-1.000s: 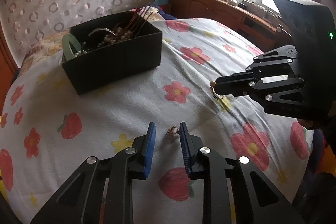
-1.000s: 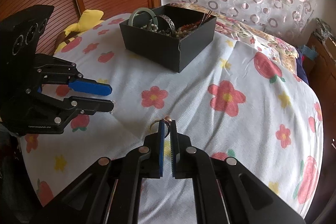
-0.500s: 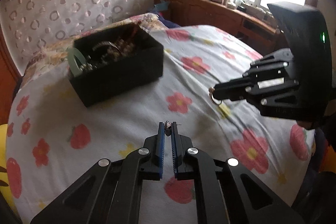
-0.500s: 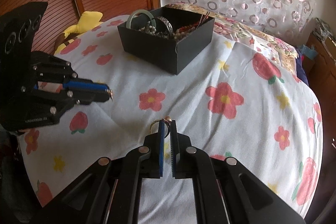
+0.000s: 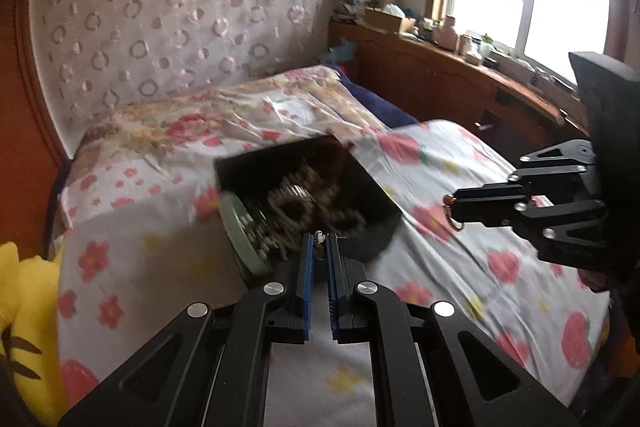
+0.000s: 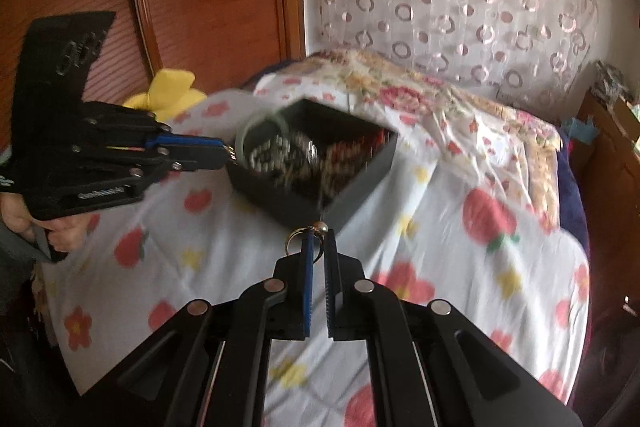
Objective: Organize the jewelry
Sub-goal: 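Drop the earring into the box with left tool while right tool drops gold ring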
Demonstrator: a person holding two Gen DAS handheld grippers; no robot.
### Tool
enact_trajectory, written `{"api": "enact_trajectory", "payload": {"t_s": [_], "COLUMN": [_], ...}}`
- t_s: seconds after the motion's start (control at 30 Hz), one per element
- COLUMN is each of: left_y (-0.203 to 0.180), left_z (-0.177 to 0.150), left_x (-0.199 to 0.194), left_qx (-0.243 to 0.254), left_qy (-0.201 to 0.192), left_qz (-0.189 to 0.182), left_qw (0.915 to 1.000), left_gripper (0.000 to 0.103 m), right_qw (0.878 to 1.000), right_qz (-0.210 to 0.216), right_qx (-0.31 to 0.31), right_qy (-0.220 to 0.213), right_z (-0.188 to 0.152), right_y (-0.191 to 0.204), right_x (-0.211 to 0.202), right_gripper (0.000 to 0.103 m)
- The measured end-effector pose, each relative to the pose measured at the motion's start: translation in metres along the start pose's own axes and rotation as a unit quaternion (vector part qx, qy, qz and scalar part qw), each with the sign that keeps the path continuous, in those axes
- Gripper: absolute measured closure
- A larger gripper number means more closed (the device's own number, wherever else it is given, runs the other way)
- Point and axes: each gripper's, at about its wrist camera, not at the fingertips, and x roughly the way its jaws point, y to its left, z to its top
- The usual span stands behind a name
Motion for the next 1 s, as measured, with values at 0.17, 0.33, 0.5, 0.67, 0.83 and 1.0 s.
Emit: {"api": "enact_trajectory", "payload": {"t_s": [0.17,0.33,0.5,0.67,0.83,1.0], "left_y": [0.015,0.027,0.032,0.039,0.044,0.049], "left_z": [0.02,0.033,0.041,0.043,0.045,0.041], "left_x": [0.018,0.036,0.045,0.054,0.06,0.054], "left_qx": [-0.008,-0.017,-0.018,-0.022,-0.031,-0.04], "left_qy": [-0.005,-0.004,-0.008,-0.006,-0.004,-0.012], "left_qz": [0.015,0.02,0.026,0.031,0.039,0.049], "left_qw": [0.9998,0.9996,0.9995,0.9993,0.9987,0.9979], "left_gripper": [0.098,0.098,0.097,0.097,0.097,0.053], "right_qw": [1.0,1.0,1.0,1.0,1.0,1.0], "right_qz": [-0.002,-0.003,-0.005,-0.006,-0.003,-0.001], "right_qx": [-0.003,-0.003,-0.005,-0.006,-0.005,0.002], "right_qy": [-0.02,-0.023,-0.018,-0.012,-0.01,-0.01], "right_z": [0.029,0.046,0.057,0.066,0.07,0.073], "right_y": [-0.006,-0.014,-0.02,-0.025,-0.028,-0.029], "right_x": [0.007,0.023,0.044,0.061,0.074,0.081], "right_gripper": [0.097,0.097,0.097,0.097,0.097,0.097]}}
